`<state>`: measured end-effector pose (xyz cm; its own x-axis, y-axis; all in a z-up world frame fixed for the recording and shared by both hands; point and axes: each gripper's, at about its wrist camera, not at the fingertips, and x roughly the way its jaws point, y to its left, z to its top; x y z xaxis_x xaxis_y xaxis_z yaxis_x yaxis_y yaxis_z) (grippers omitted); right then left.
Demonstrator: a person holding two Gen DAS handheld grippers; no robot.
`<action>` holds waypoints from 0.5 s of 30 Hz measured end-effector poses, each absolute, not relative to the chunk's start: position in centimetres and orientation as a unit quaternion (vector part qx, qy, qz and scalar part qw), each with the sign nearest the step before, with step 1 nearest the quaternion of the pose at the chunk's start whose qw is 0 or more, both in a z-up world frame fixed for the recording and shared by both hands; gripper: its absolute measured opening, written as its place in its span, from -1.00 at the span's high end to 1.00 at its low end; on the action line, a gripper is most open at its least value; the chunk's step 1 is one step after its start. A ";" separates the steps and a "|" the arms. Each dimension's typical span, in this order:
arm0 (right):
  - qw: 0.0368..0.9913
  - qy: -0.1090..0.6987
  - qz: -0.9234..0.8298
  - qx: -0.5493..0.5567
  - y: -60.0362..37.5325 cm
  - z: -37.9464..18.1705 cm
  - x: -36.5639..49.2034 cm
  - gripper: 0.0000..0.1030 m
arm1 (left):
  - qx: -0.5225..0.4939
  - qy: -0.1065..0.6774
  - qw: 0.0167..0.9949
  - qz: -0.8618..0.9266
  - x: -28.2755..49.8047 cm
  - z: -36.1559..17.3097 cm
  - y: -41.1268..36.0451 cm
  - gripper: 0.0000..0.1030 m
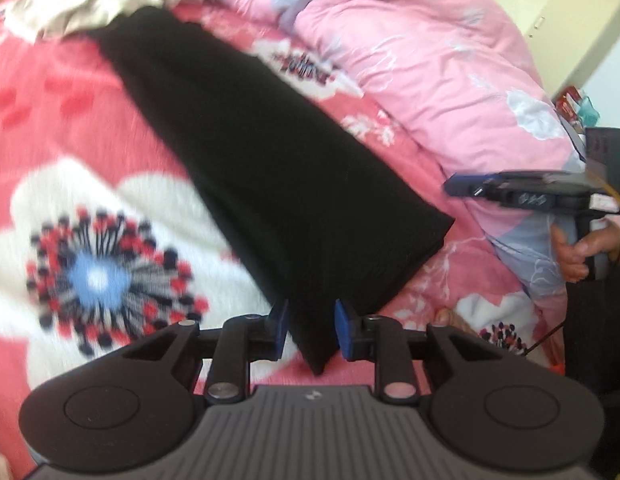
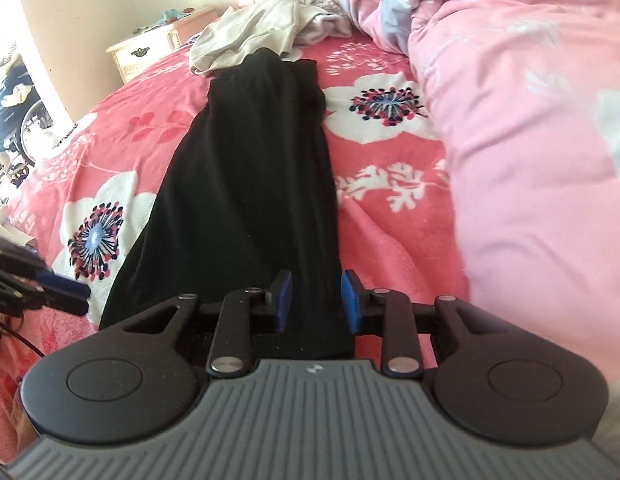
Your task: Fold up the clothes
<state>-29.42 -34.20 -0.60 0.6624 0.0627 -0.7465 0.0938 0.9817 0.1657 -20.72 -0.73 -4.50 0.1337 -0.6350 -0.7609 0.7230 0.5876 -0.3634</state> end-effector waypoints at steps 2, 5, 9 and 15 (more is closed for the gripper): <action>0.905 0.415 -0.003 0.096 -34.0 -1.5 -29.1 0.65 | 0.052 0.474 0.751 -0.457 -20.9 -4.5 -1.8 0.52; 0.877 0.470 -0.002 0.099 -33.6 -4.3 -28.5 0.80 | 0.076 0.476 0.745 -0.461 -21.2 -5.0 -2.9 0.52; 0.869 0.488 0.017 0.086 -32.9 -2.7 -28.5 0.83 | 0.063 0.490 0.739 -0.458 -20.7 -5.6 -3.3 0.52; 0.907 0.414 0.041 0.066 -32.3 3.4 -22.8 0.81 | 0.056 0.493 0.724 -0.480 -19.6 -6.3 -4.0 0.52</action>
<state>-22.83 -32.31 3.38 0.6533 0.1280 -0.7462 -0.0191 0.9881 0.1528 -19.63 -3.96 -6.29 0.0542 -0.6389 -0.7674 0.7499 0.5335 -0.3913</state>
